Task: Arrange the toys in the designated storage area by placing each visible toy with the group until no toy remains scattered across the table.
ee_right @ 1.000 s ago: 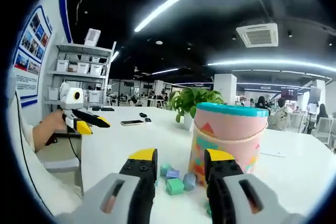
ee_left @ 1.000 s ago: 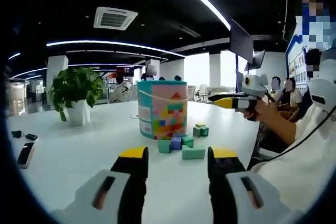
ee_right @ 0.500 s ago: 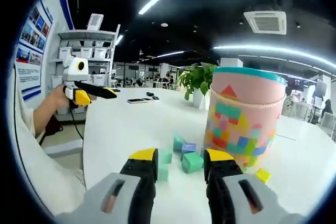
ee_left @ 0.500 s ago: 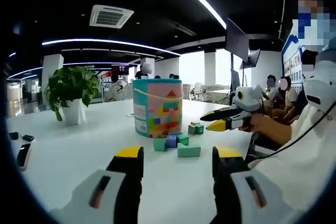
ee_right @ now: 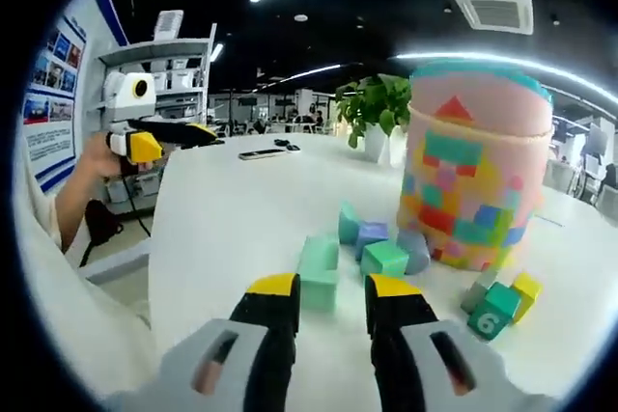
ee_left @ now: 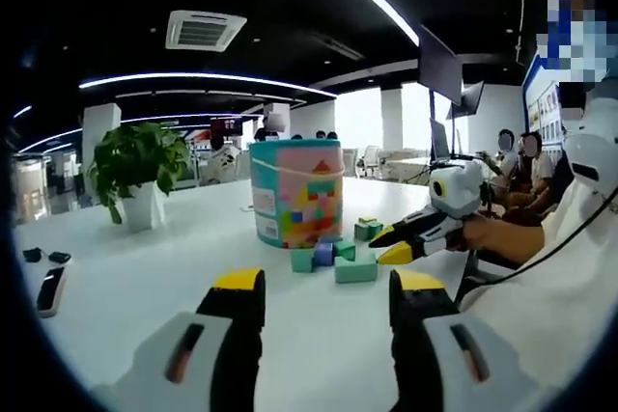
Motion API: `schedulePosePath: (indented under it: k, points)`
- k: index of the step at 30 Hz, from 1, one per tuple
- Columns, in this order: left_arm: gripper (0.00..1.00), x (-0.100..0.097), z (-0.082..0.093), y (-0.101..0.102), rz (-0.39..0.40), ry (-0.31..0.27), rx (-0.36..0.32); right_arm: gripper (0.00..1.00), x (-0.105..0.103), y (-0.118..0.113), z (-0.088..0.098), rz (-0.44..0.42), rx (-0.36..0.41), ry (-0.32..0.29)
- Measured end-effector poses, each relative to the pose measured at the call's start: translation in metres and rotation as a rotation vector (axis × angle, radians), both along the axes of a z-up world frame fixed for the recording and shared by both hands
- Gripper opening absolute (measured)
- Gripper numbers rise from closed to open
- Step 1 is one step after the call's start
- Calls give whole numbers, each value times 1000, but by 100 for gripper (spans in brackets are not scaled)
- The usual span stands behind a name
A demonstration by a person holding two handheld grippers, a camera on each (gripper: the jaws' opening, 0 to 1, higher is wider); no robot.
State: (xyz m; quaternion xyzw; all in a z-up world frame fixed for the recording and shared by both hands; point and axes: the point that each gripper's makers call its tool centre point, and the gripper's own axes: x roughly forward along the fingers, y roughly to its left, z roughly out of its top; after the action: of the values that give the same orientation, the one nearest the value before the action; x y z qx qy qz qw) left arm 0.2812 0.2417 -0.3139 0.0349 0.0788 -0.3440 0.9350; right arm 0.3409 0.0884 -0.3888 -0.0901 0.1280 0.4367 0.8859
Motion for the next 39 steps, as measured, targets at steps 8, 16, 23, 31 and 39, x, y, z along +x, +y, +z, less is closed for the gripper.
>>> schedulePosePath:
  k: [8,16,23,31,39]
  points:
    - [53,1,0,1,5,0,3,28,-10,9,-2,26,15,13]
    - [52,0,-3,-4,-10,6,9,26,-5,8,-17,-42,-10,72]
    - [52,0,-3,-1,-5,6,8,20,-3,6,-16,-40,-22,44]
    - [52,-1,-5,-3,-8,10,13,24,0,13,-27,-33,-68,60]
    - [52,0,-7,-4,-10,14,12,20,4,15,-29,-49,-82,73]
